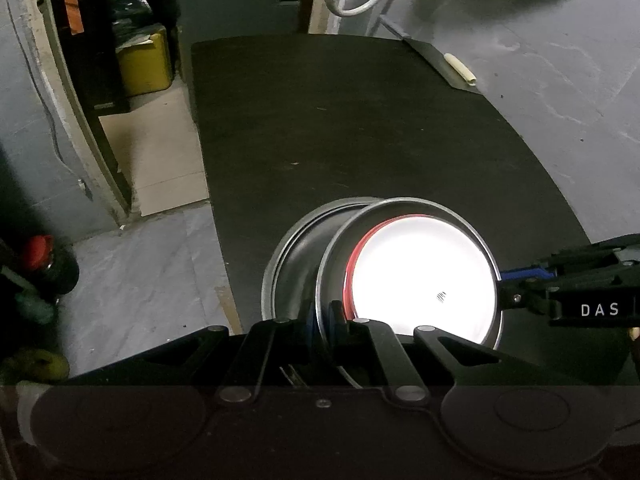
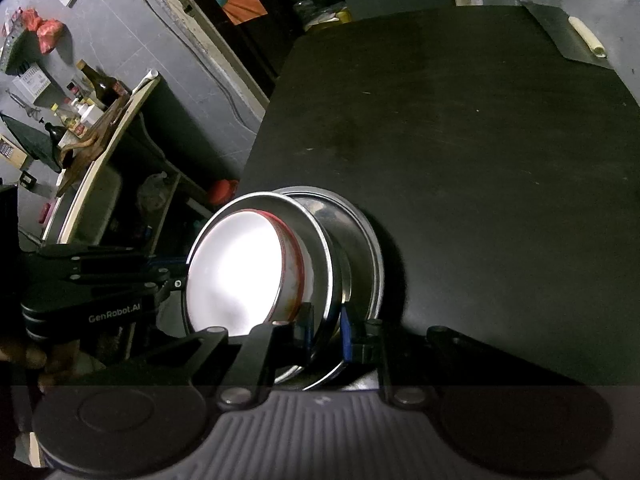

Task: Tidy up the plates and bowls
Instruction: 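Lower the steel bowl onto the steel plates and open the left tool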

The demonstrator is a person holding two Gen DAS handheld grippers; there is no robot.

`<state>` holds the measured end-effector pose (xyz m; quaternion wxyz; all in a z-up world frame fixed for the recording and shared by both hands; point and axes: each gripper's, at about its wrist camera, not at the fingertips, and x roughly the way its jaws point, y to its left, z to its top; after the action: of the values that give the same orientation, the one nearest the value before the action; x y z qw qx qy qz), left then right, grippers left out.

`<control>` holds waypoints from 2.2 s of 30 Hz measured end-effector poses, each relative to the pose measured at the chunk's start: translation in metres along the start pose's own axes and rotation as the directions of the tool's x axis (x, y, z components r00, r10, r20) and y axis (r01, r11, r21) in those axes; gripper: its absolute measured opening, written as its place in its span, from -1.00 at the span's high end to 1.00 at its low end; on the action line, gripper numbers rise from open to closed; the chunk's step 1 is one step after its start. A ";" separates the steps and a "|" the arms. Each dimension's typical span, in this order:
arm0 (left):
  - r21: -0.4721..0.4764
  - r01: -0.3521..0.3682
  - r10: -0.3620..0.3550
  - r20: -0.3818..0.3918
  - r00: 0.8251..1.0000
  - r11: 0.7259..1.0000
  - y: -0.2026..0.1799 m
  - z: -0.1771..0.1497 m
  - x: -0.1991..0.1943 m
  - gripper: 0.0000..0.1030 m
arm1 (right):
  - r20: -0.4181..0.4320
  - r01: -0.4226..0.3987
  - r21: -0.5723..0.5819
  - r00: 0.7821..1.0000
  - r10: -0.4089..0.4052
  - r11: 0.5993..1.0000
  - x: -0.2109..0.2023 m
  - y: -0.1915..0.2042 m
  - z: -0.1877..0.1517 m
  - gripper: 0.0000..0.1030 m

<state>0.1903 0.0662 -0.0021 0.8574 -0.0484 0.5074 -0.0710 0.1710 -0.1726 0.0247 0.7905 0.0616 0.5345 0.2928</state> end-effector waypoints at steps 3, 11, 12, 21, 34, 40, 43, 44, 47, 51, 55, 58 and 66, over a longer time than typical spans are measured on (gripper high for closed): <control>-0.002 -0.006 0.006 0.001 1.000 1.000 0.001 0.000 0.000 0.90 | 0.002 -0.003 0.003 1.000 0.003 1.000 0.002 0.000 -0.001 0.67; -0.008 -0.016 0.016 0.005 1.000 1.000 0.001 0.000 -0.001 0.89 | 0.016 -0.010 0.024 1.000 0.010 1.000 0.004 -0.001 -0.004 0.67; -0.009 -0.016 0.016 0.005 1.000 1.000 0.001 0.000 -0.002 0.89 | 0.019 -0.011 0.028 1.000 0.011 1.000 0.004 -0.002 -0.005 0.67; -0.055 -0.028 0.028 0.005 1.000 0.998 0.003 -0.002 -0.001 0.88 | 0.045 -0.003 0.056 0.999 0.001 0.998 0.003 -0.002 -0.010 0.66; -0.070 -0.035 0.036 0.014 0.999 0.997 0.004 -0.004 -0.003 0.87 | 0.064 0.009 0.056 0.998 -0.013 0.998 0.003 -0.001 -0.012 0.66; -0.074 -0.039 0.041 0.022 0.999 0.997 0.002 -0.006 -0.006 0.85 | 0.078 0.008 0.064 0.997 -0.013 0.998 0.003 -0.003 -0.014 0.66; -0.078 -0.045 0.047 0.024 0.999 0.996 0.002 -0.006 -0.007 0.77 | 0.084 0.017 0.063 0.996 -0.022 0.998 0.003 -0.002 -0.015 0.62; -0.078 -0.047 0.049 0.025 0.998 0.996 0.003 -0.006 -0.007 0.75 | 0.085 0.022 0.063 0.996 -0.027 0.998 0.003 -0.002 -0.015 0.59; -0.082 -0.057 0.059 0.029 0.998 0.995 0.003 -0.006 -0.008 0.62 | 0.089 0.033 0.067 0.995 -0.039 0.997 0.003 -0.003 -0.017 0.51; -0.087 -0.073 0.077 0.033 0.997 0.994 0.004 -0.007 -0.010 0.43 | 0.095 0.036 0.073 0.995 -0.043 0.997 0.003 -0.003 -0.018 0.50; -0.093 -0.084 0.088 0.036 0.995 0.992 0.005 -0.008 -0.011 0.32 | 0.099 0.045 0.066 0.994 -0.052 0.997 0.003 -0.002 -0.018 0.50; -0.098 -0.098 0.103 0.040 0.994 0.990 0.006 -0.009 -0.012 0.16 | 0.101 0.047 0.064 0.993 -0.054 0.997 0.003 -0.001 -0.018 0.48; -0.133 -0.152 0.161 0.062 0.985 0.979 0.008 -0.011 -0.019 -0.38 | 0.117 0.061 0.100 0.991 -0.072 0.993 -0.002 -0.010 -0.023 -0.17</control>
<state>0.1721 0.0772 0.0072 0.8732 -0.0656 0.4819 0.0311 0.1537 -0.1868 0.0124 0.8266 0.0993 0.5012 0.2359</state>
